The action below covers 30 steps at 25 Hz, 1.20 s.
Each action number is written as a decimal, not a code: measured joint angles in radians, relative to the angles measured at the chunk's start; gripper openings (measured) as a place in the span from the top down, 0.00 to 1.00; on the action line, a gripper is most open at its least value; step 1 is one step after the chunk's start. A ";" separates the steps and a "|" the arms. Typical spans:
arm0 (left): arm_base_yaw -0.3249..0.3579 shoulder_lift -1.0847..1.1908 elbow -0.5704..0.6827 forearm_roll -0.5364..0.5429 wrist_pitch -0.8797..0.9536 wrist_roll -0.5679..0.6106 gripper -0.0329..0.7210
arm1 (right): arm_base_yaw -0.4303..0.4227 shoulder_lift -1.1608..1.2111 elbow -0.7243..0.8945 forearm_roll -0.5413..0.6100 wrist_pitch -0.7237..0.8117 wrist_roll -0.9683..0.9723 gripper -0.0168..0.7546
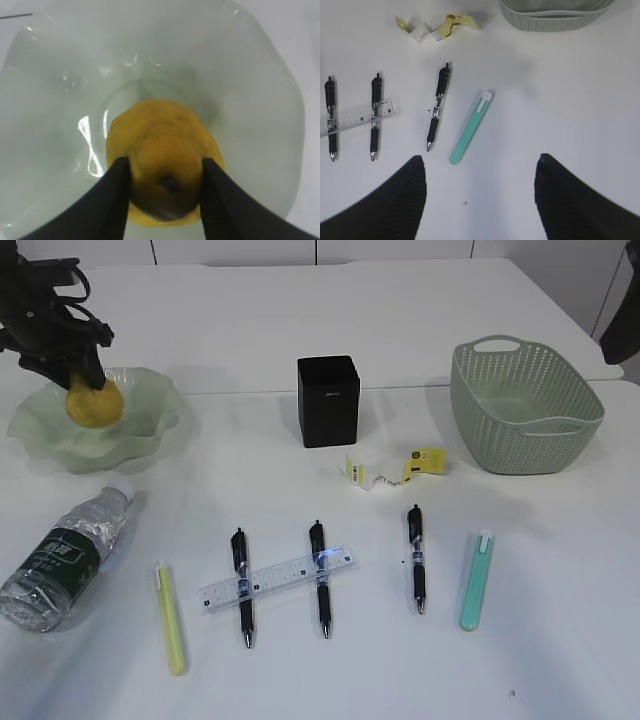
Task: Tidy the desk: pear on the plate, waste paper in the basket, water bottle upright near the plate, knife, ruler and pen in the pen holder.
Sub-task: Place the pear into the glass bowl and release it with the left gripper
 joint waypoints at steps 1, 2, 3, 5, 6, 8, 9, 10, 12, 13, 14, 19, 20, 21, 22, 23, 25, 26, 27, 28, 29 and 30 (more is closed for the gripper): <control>0.000 0.007 0.000 0.000 -0.004 0.000 0.57 | 0.000 0.000 0.000 0.000 0.000 0.000 0.29; 0.000 0.011 0.000 0.000 -0.010 0.000 0.57 | 0.000 0.000 0.000 0.001 0.000 0.000 0.29; 0.000 0.016 0.000 0.000 -0.015 0.000 0.57 | 0.000 0.000 0.000 0.001 0.000 0.000 0.29; 0.000 0.022 0.000 0.000 -0.024 0.000 0.57 | 0.000 0.000 0.000 0.001 0.000 0.000 0.29; 0.000 0.022 0.000 0.000 -0.028 0.000 0.57 | 0.000 0.000 0.000 0.001 0.000 -0.001 0.29; 0.000 0.024 0.000 0.000 -0.039 0.000 0.57 | 0.000 0.000 0.000 0.001 0.000 -0.001 0.29; 0.000 0.026 0.000 0.000 -0.041 0.000 0.57 | 0.000 0.000 0.000 0.001 0.000 -0.001 0.29; 0.001 0.030 0.000 0.000 -0.041 0.000 0.57 | 0.000 0.000 0.000 0.001 0.000 -0.001 0.29; 0.003 0.039 0.000 0.000 -0.041 0.000 0.57 | 0.000 0.000 0.000 0.001 0.000 -0.001 0.29; 0.005 0.044 0.000 0.000 -0.041 0.000 0.57 | 0.000 0.000 0.000 0.001 0.000 -0.001 0.29; 0.005 0.048 0.000 0.000 -0.041 0.000 0.57 | 0.000 0.000 0.000 0.001 0.000 -0.001 0.29; 0.005 0.062 0.000 -0.015 -0.039 -0.002 0.57 | 0.000 0.000 0.000 0.001 0.000 -0.001 0.29; 0.005 0.067 0.000 -0.019 -0.037 -0.002 0.57 | 0.000 0.000 0.000 0.001 0.000 -0.001 0.29; 0.005 0.073 0.000 -0.021 -0.032 -0.002 0.57 | 0.000 0.000 0.000 0.001 0.000 -0.001 0.29; 0.005 0.079 0.000 -0.024 -0.031 -0.002 0.57 | 0.000 0.000 0.000 0.002 0.000 -0.001 0.29; 0.005 0.079 0.000 -0.025 -0.029 -0.002 0.57 | 0.000 0.000 0.000 0.002 0.000 -0.001 0.29; 0.007 0.080 0.000 -0.030 -0.029 -0.002 0.57 | 0.000 0.000 0.000 0.004 0.000 -0.001 0.29; 0.007 0.080 0.000 -0.030 -0.029 -0.002 0.57 | 0.000 0.000 0.000 0.004 0.000 -0.001 0.29; 0.007 0.080 0.000 -0.032 -0.029 -0.002 0.57 | 0.000 0.000 0.000 0.004 0.000 -0.001 0.29; 0.007 0.080 0.000 -0.032 -0.029 -0.002 0.57 | 0.000 0.000 0.000 0.004 0.000 -0.001 0.29; 0.007 0.080 0.000 -0.032 -0.027 -0.002 0.57 | 0.000 0.000 0.000 0.004 0.000 -0.001 0.29; 0.007 0.080 0.000 -0.032 -0.027 -0.002 0.57 | 0.000 0.000 0.000 0.004 0.000 -0.001 0.29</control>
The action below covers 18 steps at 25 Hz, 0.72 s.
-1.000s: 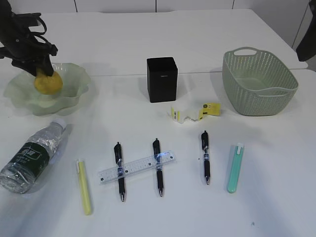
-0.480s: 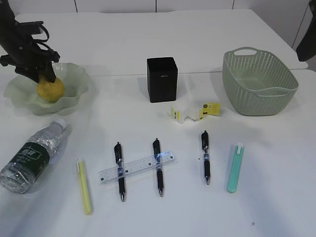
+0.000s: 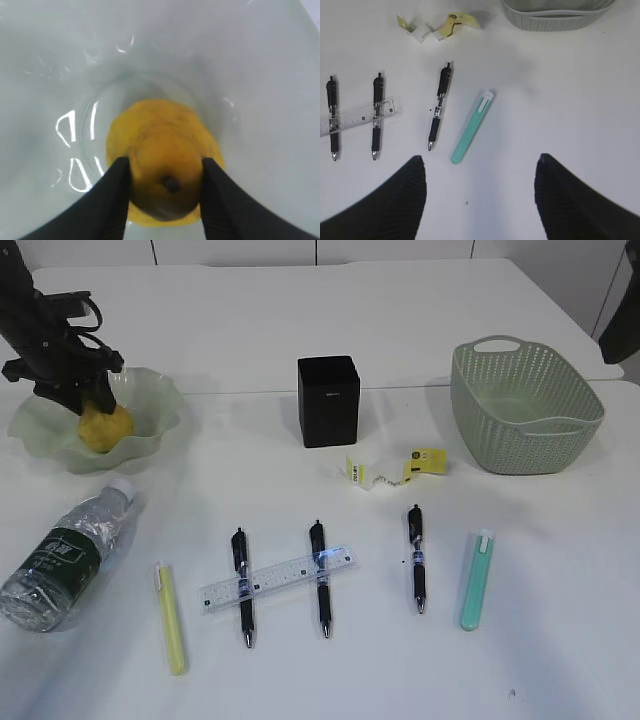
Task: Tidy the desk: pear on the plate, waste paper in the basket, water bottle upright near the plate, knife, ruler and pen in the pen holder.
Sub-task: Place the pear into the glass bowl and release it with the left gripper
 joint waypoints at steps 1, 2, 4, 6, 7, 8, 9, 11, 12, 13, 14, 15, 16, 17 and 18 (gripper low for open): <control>0.000 0.000 0.000 0.000 0.000 0.000 0.57 | 0.000 0.000 0.000 0.000 0.000 0.000 0.29; 0.000 0.000 0.000 0.000 0.002 0.000 0.57 | 0.000 0.000 0.000 0.000 0.000 0.000 0.29; 0.000 0.000 0.000 0.000 0.004 0.000 0.57 | 0.000 0.000 0.000 0.002 0.000 0.000 0.29; 0.000 0.000 0.000 0.000 0.004 0.000 0.57 | 0.000 0.000 0.000 0.002 0.000 0.000 0.29; 0.000 0.000 0.000 0.000 0.004 -0.001 0.56 | 0.000 0.000 0.000 0.004 0.000 0.000 0.29; 0.000 0.000 0.000 -0.001 0.004 -0.001 0.54 | 0.000 0.000 0.000 0.004 0.000 0.000 0.29; 0.000 0.000 0.000 -0.002 0.004 -0.001 0.53 | 0.000 0.000 0.000 0.004 0.000 0.000 0.29; 0.000 0.000 0.000 -0.007 0.006 -0.002 0.48 | 0.000 0.000 0.000 0.004 0.000 0.000 0.29; 0.000 0.002 0.000 -0.012 0.010 -0.002 0.46 | 0.000 0.000 0.000 0.006 0.000 0.000 0.29; 0.000 0.004 0.000 -0.014 0.012 -0.002 0.44 | 0.000 0.000 0.000 0.006 0.000 0.000 0.29; 0.000 0.006 0.000 -0.021 0.012 -0.002 0.43 | 0.000 0.000 0.000 0.006 0.000 0.000 0.29; 0.000 0.008 0.000 -0.027 0.012 -0.002 0.42 | 0.000 0.000 0.000 0.006 0.000 0.000 0.29; 0.000 0.008 0.000 -0.031 0.012 -0.002 0.41 | 0.000 0.000 0.000 0.006 0.000 0.000 0.29; 0.000 0.008 0.000 -0.033 0.012 -0.002 0.40 | 0.000 0.000 0.000 0.007 0.000 0.000 0.29; 0.000 0.008 0.000 -0.033 0.012 -0.003 0.39 | 0.000 0.000 0.000 0.007 0.000 0.000 0.29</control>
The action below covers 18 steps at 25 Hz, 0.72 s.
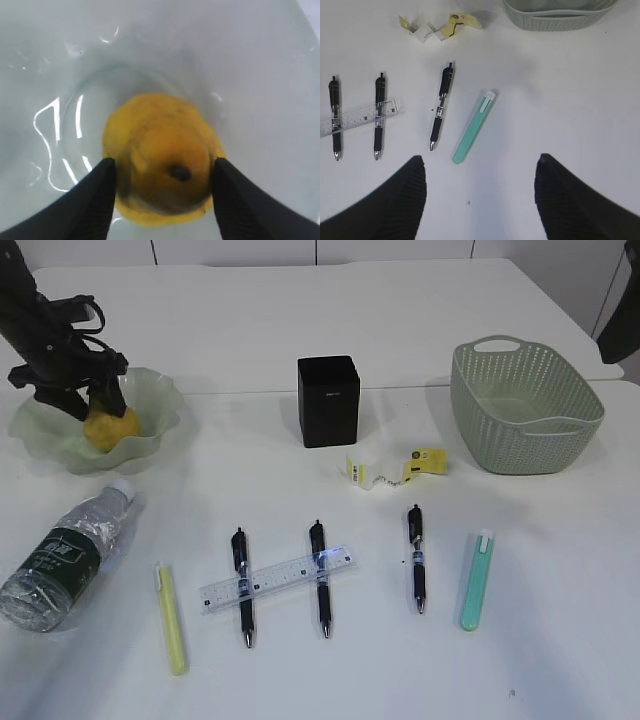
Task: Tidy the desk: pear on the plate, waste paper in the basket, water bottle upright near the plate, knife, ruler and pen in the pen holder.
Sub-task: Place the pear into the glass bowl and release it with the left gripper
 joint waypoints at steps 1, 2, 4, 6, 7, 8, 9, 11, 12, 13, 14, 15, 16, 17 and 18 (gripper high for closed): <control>0.000 0.000 0.000 -0.002 0.000 0.000 0.37 | 0.000 0.000 0.000 0.000 0.000 0.000 0.29; 0.000 0.000 0.000 -0.002 0.000 -0.002 0.35 | 0.000 0.000 0.000 0.000 0.000 0.000 0.29; 0.000 0.000 -0.005 -0.002 0.000 -0.002 0.32 | 0.000 0.000 0.000 0.000 0.000 0.000 0.29; 0.000 0.000 -0.022 -0.004 0.000 -0.002 0.32 | 0.000 0.000 0.000 0.000 0.000 0.000 0.29; 0.000 0.000 -0.032 -0.006 0.000 -0.002 0.31 | 0.000 0.000 0.000 0.000 0.000 0.000 0.29; 0.000 -0.002 -0.038 -0.011 0.000 -0.002 0.31 | 0.000 0.000 0.000 0.000 0.000 0.000 0.29; 0.000 -0.002 -0.048 -0.013 0.000 -0.002 0.31 | 0.000 0.000 0.000 0.000 0.000 0.000 0.29; 0.000 -0.004 -0.068 -0.030 0.002 -0.002 0.31 | 0.000 0.000 0.000 0.000 0.000 0.000 0.29; 0.000 -0.006 -0.077 -0.037 0.008 -0.002 0.31 | 0.000 0.000 0.000 0.000 0.000 0.000 0.29; 0.000 -0.008 -0.088 -0.044 0.015 -0.002 0.31 | 0.000 0.000 0.000 0.000 0.000 0.000 0.29; 0.000 -0.012 -0.097 -0.046 0.022 -0.002 0.31 | 0.000 0.000 0.000 0.000 0.000 0.000 0.29; 0.000 -0.018 -0.106 -0.049 0.026 -0.002 0.31 | 0.000 0.000 0.000 0.000 0.000 0.000 0.29; 0.000 -0.025 -0.116 -0.049 0.028 -0.002 0.31 | 0.000 0.000 0.000 0.000 0.000 0.000 0.29; 0.000 -0.030 -0.126 -0.049 0.029 -0.002 0.31 | 0.000 0.000 0.000 0.000 0.000 0.000 0.29; 0.000 -0.041 -0.134 -0.049 0.033 -0.002 0.31 | 0.000 0.000 0.000 0.000 0.000 0.000 0.29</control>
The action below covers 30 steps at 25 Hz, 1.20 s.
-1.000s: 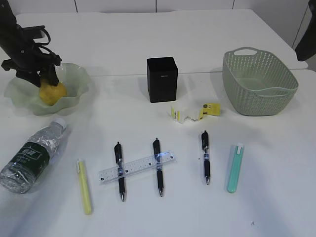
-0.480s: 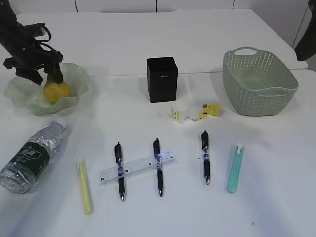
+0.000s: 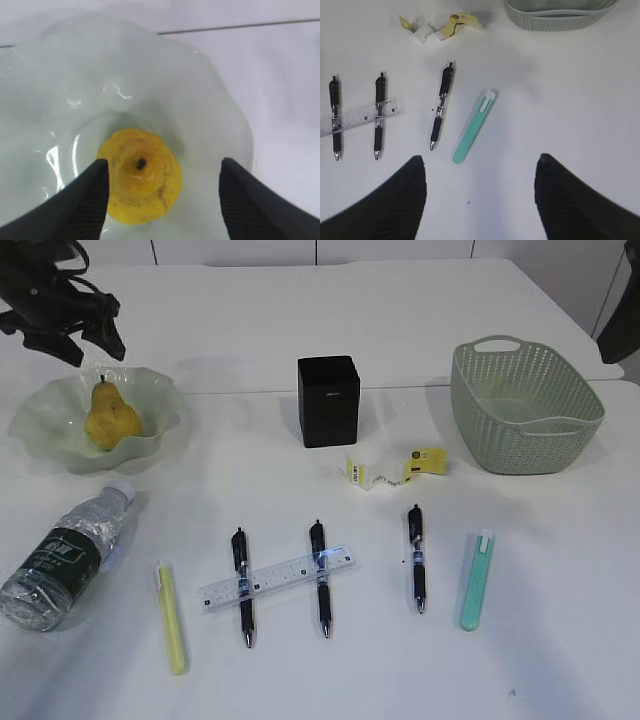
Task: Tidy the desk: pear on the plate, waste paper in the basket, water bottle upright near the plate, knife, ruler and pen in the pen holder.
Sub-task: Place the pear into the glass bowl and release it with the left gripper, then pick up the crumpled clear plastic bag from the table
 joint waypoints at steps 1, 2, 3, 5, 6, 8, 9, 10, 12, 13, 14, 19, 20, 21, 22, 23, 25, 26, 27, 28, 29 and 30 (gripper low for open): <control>0.000 -0.012 -0.010 0.002 0.002 0.000 0.31 | 0.000 0.000 0.000 0.000 0.000 0.000 0.29; 0.000 -0.023 -0.020 0.007 0.011 0.000 0.31 | 0.000 0.000 0.000 0.000 0.000 0.000 0.29; 0.000 -0.033 -0.027 0.013 0.017 0.000 0.31 | 0.000 0.000 0.000 0.000 0.000 0.000 0.29; 0.000 -0.060 -0.037 0.033 0.022 0.000 0.31 | 0.000 0.000 0.000 0.000 0.000 -0.004 0.29; 0.000 -0.072 -0.041 0.043 0.024 0.000 0.31 | 0.000 0.000 0.000 0.000 0.000 -0.004 0.29; 0.000 -0.102 -0.042 0.065 0.026 0.000 0.31 | 0.000 0.000 0.000 0.000 0.000 -0.006 0.29; 0.000 -0.117 -0.042 0.076 0.026 0.000 0.31 | 0.000 0.000 0.000 0.000 0.000 -0.005 0.29; 0.000 -0.129 -0.042 0.086 0.029 0.000 0.31 | 0.000 0.000 0.000 0.000 0.000 -0.006 0.29; 0.001 -0.162 -0.042 0.109 0.031 0.000 0.31 | 0.000 0.000 0.000 0.000 0.000 -0.008 0.29; 0.001 -0.179 -0.042 0.122 0.033 0.000 0.31 | 0.000 0.000 0.000 0.000 0.000 -0.008 0.29; 0.001 -0.194 -0.042 0.136 0.034 0.000 0.31 | 0.000 0.000 0.000 0.000 0.000 -0.008 0.29; 0.001 -0.296 -0.042 0.200 0.040 0.000 0.34 | 0.000 0.000 0.000 0.000 0.000 -0.010 0.29; 0.001 -0.322 -0.042 0.206 0.042 0.000 0.35 | 0.000 0.000 0.000 0.000 0.000 -0.012 0.29; 0.002 -0.344 -0.042 0.210 0.042 0.000 0.36 | 0.000 0.000 0.000 0.000 0.000 -0.014 0.29; 0.002 -0.373 -0.042 0.210 0.042 0.000 0.37 | 0.000 0.000 0.000 0.000 0.000 -0.014 0.29; 0.002 -0.402 -0.042 0.211 0.044 0.000 0.38 | 0.000 0.000 0.000 0.001 0.000 -0.014 0.29; 0.007 -0.458 -0.022 0.216 0.044 0.000 0.39 | 0.000 0.000 0.000 0.001 0.000 -0.016 0.29; 0.007 -0.487 -0.005 0.222 0.044 0.000 0.39 | 0.000 0.000 0.000 0.004 0.000 -0.016 0.29; 0.007 -0.515 0.017 0.236 0.044 0.000 0.39 | 0.000 0.000 0.000 0.006 0.000 -0.016 0.29; 0.007 -0.539 0.042 0.251 0.044 0.000 0.39 | 0.000 0.000 0.000 0.011 0.000 -0.016 0.29; 0.007 -0.567 0.078 0.269 0.044 0.000 0.39 | 0.000 0.000 0.000 0.017 0.000 -0.016 0.29; 0.007 -0.596 0.121 0.292 0.044 0.000 0.40 | 0.000 0.000 0.000 0.025 0.000 -0.023 0.29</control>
